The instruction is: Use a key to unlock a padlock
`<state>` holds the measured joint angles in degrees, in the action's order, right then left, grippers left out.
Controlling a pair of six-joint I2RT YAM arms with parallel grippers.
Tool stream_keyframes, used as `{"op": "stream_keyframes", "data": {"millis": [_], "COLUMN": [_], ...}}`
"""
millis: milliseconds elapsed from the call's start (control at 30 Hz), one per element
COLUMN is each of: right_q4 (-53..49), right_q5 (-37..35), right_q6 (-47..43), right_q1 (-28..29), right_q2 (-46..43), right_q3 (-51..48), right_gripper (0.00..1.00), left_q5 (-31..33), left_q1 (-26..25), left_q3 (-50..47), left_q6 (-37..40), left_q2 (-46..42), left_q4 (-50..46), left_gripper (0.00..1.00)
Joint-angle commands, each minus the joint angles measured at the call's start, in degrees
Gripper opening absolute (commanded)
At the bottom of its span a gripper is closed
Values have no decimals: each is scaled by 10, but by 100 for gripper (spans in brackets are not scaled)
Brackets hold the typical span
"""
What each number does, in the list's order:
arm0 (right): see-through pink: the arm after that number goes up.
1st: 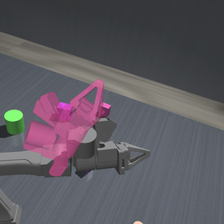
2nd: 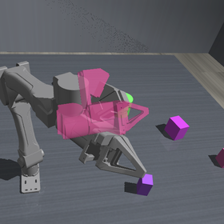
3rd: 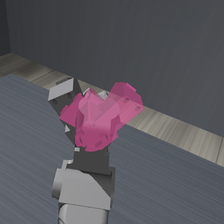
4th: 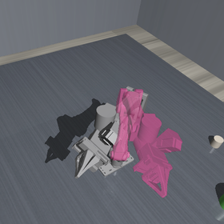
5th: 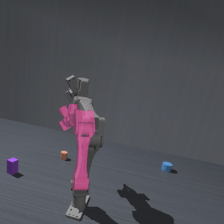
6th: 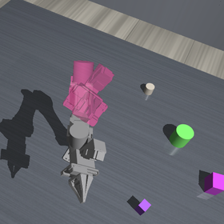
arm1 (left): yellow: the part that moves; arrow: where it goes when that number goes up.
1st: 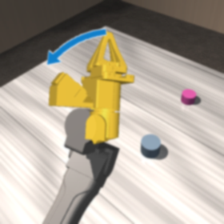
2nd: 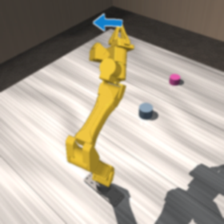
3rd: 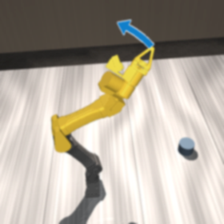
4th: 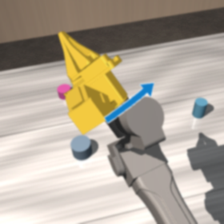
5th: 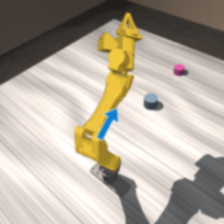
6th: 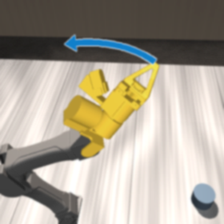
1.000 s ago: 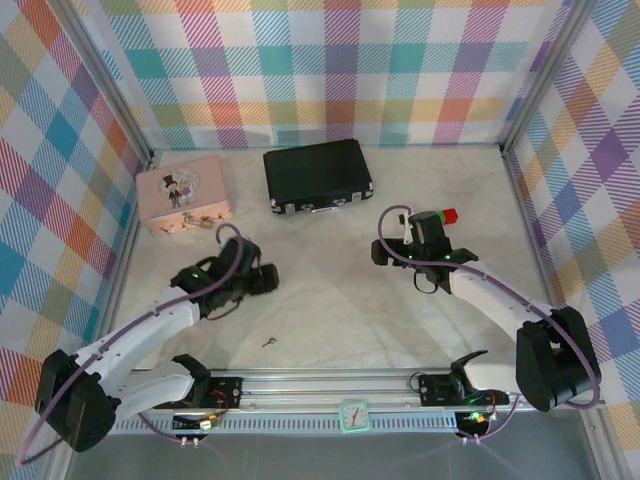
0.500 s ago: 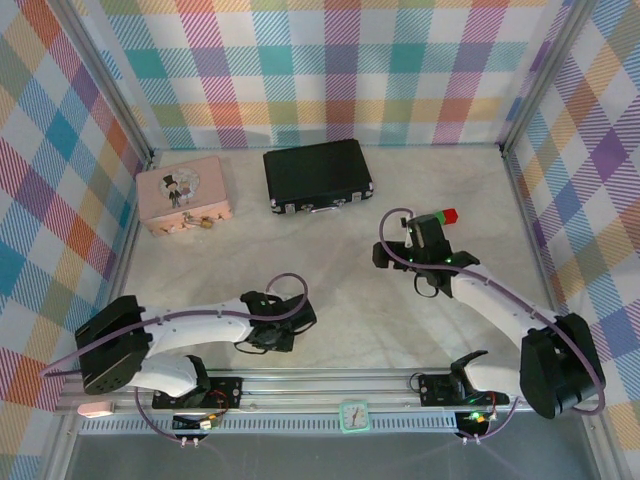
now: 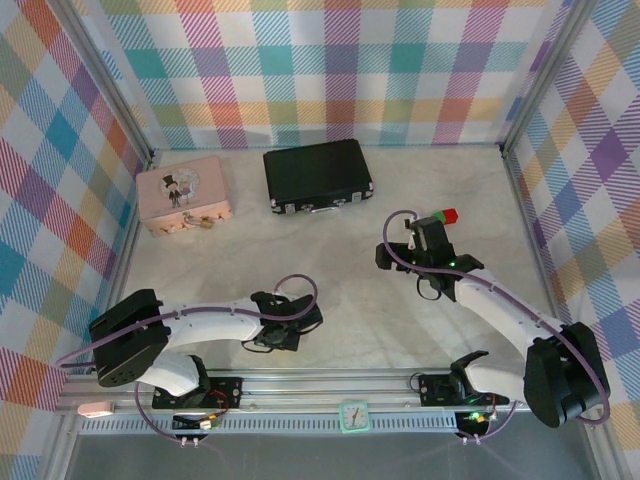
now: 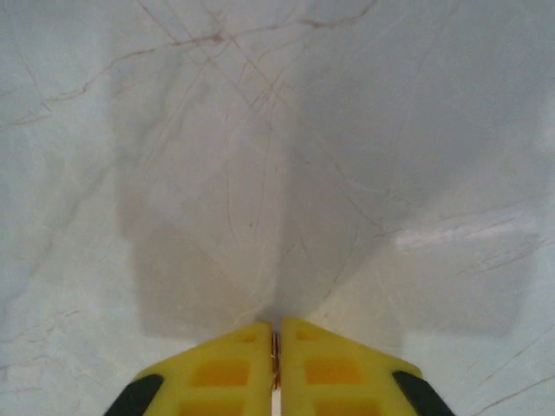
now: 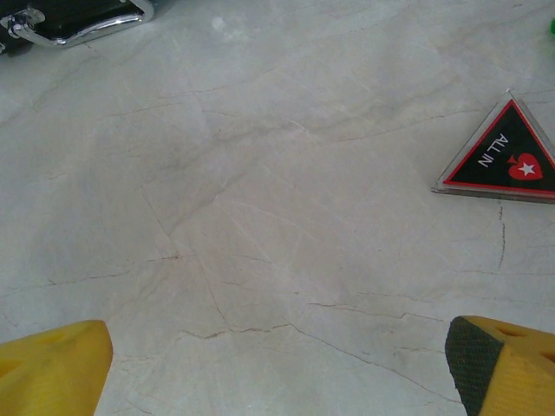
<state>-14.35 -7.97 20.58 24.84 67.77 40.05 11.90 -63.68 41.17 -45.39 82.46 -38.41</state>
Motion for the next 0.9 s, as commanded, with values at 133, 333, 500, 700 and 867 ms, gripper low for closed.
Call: {"op": "stream_keyframes", "data": {"millis": [133,333,500,700,867], "right_q4": [-9,-33,-68,-111,-180], "right_q5": [-11,-36,-35,40,92], "right_q6": [0,-26,-29,-18,3], "right_q1": [5,4,0,-2,48], "right_q2": [-22,-30,-35,-30,36], "right_q3": [1,4,2,28,85], "right_gripper": [99,99,99,98,83], "left_q5": [-25,-62,-91,-83,-36], "left_q1": [-6,-6,-5,38,96], "left_q3": [60,194,238,199,156], "left_q6": [39,93,101,81,71], "left_q2": [51,165,228,159,50], "left_q4": [57,91,88,104,113], "left_gripper": [0,0,22,61,67]}}
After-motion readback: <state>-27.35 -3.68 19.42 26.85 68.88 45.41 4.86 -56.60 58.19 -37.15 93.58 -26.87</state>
